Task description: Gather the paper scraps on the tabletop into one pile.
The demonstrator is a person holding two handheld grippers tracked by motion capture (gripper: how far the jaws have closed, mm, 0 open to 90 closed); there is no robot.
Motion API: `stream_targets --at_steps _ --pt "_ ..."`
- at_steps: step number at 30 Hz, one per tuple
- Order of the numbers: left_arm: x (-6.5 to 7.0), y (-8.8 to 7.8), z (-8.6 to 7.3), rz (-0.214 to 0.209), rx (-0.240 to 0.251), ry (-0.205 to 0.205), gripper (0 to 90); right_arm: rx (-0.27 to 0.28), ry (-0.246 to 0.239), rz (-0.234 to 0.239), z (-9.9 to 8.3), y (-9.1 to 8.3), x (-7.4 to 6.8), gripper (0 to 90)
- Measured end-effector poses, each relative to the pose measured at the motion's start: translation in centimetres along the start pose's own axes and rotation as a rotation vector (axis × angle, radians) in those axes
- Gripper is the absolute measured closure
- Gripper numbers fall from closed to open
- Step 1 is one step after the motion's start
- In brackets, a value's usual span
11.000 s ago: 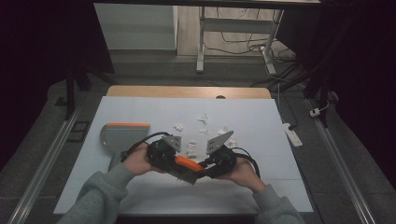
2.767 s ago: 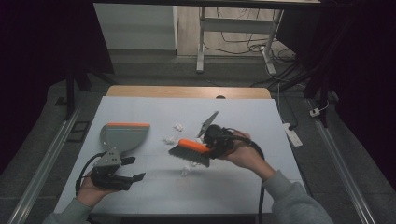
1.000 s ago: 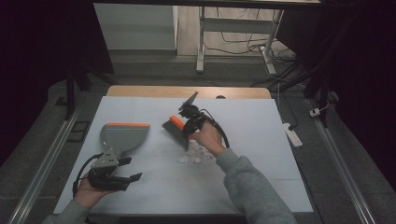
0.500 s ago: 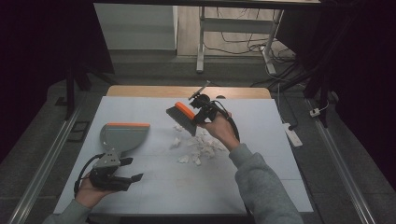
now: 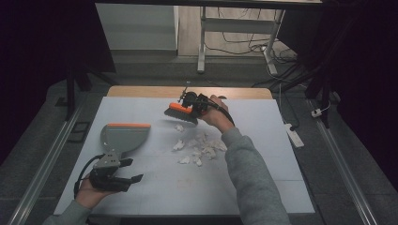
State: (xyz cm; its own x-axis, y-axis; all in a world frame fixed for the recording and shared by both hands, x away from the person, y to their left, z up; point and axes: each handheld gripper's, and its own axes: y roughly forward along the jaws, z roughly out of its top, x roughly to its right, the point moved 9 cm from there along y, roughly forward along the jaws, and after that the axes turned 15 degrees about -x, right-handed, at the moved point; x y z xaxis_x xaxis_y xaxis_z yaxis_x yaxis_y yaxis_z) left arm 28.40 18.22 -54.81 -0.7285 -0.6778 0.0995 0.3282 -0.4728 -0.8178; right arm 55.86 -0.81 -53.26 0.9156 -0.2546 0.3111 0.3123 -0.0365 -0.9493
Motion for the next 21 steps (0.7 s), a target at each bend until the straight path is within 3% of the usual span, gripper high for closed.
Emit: stream_targets --at_steps 5,8,12,13,15,18,21 --pt "-0.1 -0.2 -0.1 -0.015 0.011 -0.014 28.2 -0.024 -0.073 0.031 -0.3 0.5 -1.1 68.1" --pt "-0.1 -0.3 -0.1 -0.014 0.013 -0.013 28.3 -0.089 -0.159 0.031 -1.3 0.0 -2.6 69.0" --pt "0.2 -0.4 0.0 -0.013 0.013 -0.006 28.2 -0.122 -0.248 0.049 -2.8 -0.9 -4.4 69.8" --pt "0.2 -0.4 0.0 -0.012 0.014 -0.007 28.2 -0.146 -0.277 0.035 -3.3 -1.1 -4.6 69.8" --pt "0.2 -0.4 0.0 -0.012 0.015 -0.007 28.3 -0.141 -0.276 0.049 -3.9 -1.5 -5.0 69.9" --pt "0.2 -0.4 0.1 -0.016 0.017 -0.010 28.2 -0.109 -0.234 -0.027 -4.0 -2.4 -3.8 69.8" --pt "0.2 -0.3 0.1 -0.016 0.012 -0.005 28.3 -0.067 -0.196 -0.038 -3.4 -2.7 -3.0 69.8"
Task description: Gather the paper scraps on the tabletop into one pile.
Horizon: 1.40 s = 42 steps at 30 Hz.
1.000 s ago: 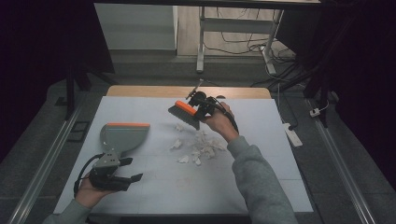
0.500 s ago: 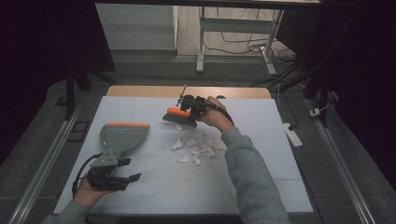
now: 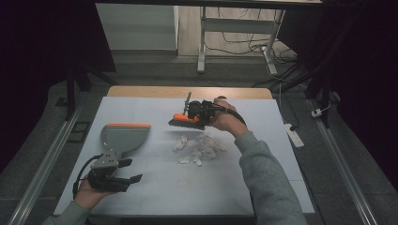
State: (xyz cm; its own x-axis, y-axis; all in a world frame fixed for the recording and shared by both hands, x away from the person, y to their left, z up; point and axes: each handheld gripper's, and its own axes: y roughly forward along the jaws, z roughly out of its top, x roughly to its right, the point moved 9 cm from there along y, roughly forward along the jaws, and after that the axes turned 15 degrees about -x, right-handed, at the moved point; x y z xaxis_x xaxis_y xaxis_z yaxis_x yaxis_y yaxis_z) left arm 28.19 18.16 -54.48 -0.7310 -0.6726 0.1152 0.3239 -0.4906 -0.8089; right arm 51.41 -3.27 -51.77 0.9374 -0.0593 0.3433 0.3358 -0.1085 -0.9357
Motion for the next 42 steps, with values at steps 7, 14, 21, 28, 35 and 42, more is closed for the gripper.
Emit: stream_targets --at_steps 7,14,21,28,35,42 --pt "-0.2 -0.1 -0.2 -0.002 0.002 -0.005 28.2 0.007 -0.030 0.013 2.6 2.5 -0.4 69.8" --pt "-0.4 -0.1 -0.3 -0.004 0.008 -0.014 28.3 -0.048 -0.200 0.041 1.6 1.6 -3.0 70.1" --pt "-0.1 -0.1 -0.1 -0.001 0.004 -0.007 28.3 -0.015 -0.084 0.004 -0.7 -1.1 -2.4 69.9" --pt "-0.2 -0.1 -0.1 0.002 0.005 -0.008 28.3 0.162 0.199 0.225 0.5 -5.1 -4.2 69.8" --pt "-0.1 -0.1 -0.1 0.004 0.003 -0.004 28.3 0.087 0.307 0.449 2.3 -4.4 -9.3 69.9" --pt "-0.1 -0.1 -0.1 0.003 0.004 -0.003 28.3 0.030 0.427 0.519 3.0 -2.5 -11.2 69.9"
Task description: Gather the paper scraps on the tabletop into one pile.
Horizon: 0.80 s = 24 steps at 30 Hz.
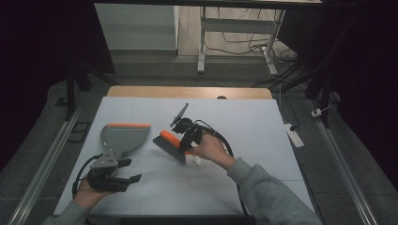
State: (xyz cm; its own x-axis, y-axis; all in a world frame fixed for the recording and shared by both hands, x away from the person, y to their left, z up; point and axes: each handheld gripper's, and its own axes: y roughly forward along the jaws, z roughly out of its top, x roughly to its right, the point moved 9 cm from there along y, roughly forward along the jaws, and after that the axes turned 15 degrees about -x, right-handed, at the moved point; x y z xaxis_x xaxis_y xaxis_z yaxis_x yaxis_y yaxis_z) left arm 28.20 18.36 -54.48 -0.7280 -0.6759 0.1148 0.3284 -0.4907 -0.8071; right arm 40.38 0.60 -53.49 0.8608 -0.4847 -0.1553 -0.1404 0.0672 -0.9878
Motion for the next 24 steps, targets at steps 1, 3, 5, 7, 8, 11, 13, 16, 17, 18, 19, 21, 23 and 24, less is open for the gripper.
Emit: stream_targets --at_steps 1,3,5,7,8,11,13,16,17,18,19,21,23,24 --pt "0.0 0.0 0.0 0.000 -0.001 0.001 28.3 -0.004 0.012 0.012 -0.1 0.2 -0.2 69.9" --pt "0.0 0.1 0.0 0.001 -0.003 0.003 28.3 -0.007 0.030 0.028 -0.2 0.5 -0.4 69.9" --pt "0.1 0.1 0.1 -0.001 -0.004 0.006 28.3 -0.016 0.048 -0.005 -0.2 0.9 -0.2 69.9" --pt "0.1 0.1 0.1 0.000 -0.003 0.010 28.3 -0.025 0.078 -0.029 -0.5 1.0 0.4 69.9" --pt "0.1 0.1 0.1 -0.001 -0.003 0.010 28.3 -0.034 0.091 -0.035 -0.7 1.0 0.7 69.9" --pt "0.1 0.0 0.2 -0.003 0.000 0.009 28.3 -0.051 0.135 -0.060 -1.7 0.6 2.2 69.9" --pt "0.1 0.0 0.2 -0.003 0.001 0.010 28.3 -0.055 0.163 -0.084 -2.5 0.1 3.2 69.9" --pt "0.2 0.1 0.2 -0.005 0.000 0.014 28.3 -0.032 0.172 -0.084 -3.2 -0.7 4.0 69.8" --pt "0.2 0.1 0.3 -0.006 0.000 0.014 28.3 -0.017 0.173 -0.071 -3.3 -1.0 3.9 69.9" --pt "0.2 0.1 0.3 -0.006 -0.002 0.014 28.3 -0.001 0.170 -0.065 -3.2 -1.4 3.7 69.9" --pt "0.2 0.1 0.3 -0.005 -0.003 0.015 28.3 0.017 0.162 -0.057 -3.0 -1.8 3.5 69.8" --pt "0.2 0.2 0.3 -0.005 -0.003 0.017 28.3 0.052 0.155 -0.043 -2.6 -2.4 2.9 69.8" --pt "0.2 0.2 0.3 -0.005 -0.003 0.016 28.3 0.062 0.144 -0.036 -2.3 -2.7 2.7 69.9" --pt "0.2 0.2 0.3 -0.005 -0.002 0.015 28.3 0.062 0.139 -0.042 -2.2 -2.7 2.6 69.9"
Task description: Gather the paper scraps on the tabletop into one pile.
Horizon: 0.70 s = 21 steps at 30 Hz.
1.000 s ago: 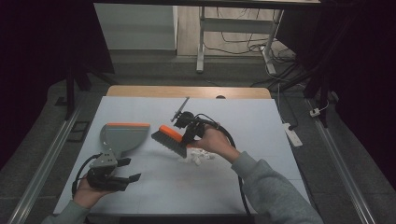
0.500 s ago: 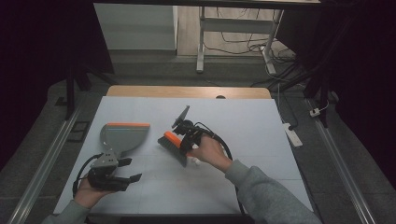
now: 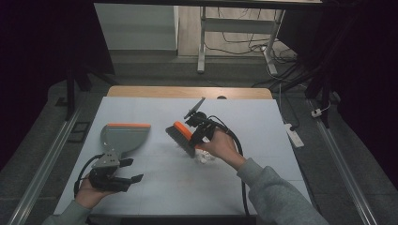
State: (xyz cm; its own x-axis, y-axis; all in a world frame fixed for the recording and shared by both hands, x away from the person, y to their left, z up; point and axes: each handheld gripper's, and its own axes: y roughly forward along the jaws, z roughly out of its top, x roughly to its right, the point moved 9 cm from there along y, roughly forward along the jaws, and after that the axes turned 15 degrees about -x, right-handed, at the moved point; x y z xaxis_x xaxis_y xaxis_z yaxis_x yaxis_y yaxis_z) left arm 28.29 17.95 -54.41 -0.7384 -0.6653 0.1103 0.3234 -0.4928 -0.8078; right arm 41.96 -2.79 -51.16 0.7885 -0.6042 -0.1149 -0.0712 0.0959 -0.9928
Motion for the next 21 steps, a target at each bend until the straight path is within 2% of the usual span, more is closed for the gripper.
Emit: stream_targets --at_steps 3,4,6,7,10,13,18,20,21 --pt "-0.1 -0.1 -0.1 -0.002 -0.001 0.000 28.3 0.006 -0.035 -0.037 0.0 -0.4 0.6 69.8" --pt "-0.1 -0.1 -0.1 -0.001 -0.001 -0.001 28.3 0.018 -0.014 -0.032 0.0 -0.8 0.7 69.8" --pt "-0.2 0.0 -0.1 -0.002 0.001 -0.002 28.3 0.042 -0.011 -0.041 -0.4 -1.5 1.6 69.8" --pt "-0.2 0.0 -0.1 -0.002 0.000 -0.001 28.3 0.061 0.012 -0.036 -0.7 -2.0 2.0 69.8" --pt "-0.1 0.0 0.0 -0.003 0.002 -0.001 28.3 0.117 0.035 -0.011 -1.9 -3.3 3.2 69.8" --pt "-0.1 0.0 0.0 -0.002 0.002 -0.002 28.3 0.163 0.062 -0.011 -3.3 -4.6 4.5 69.8" --pt "-0.1 0.0 0.1 0.001 0.000 -0.001 28.3 0.193 0.071 -0.022 -6.0 -5.2 6.0 69.8" --pt "-0.1 0.0 0.0 0.001 0.002 -0.003 28.3 0.191 0.126 -0.044 -7.3 -4.7 7.2 69.8" --pt "-0.1 0.0 0.1 0.001 0.003 -0.006 28.3 0.178 0.161 -0.073 -8.1 -4.3 8.0 69.9"
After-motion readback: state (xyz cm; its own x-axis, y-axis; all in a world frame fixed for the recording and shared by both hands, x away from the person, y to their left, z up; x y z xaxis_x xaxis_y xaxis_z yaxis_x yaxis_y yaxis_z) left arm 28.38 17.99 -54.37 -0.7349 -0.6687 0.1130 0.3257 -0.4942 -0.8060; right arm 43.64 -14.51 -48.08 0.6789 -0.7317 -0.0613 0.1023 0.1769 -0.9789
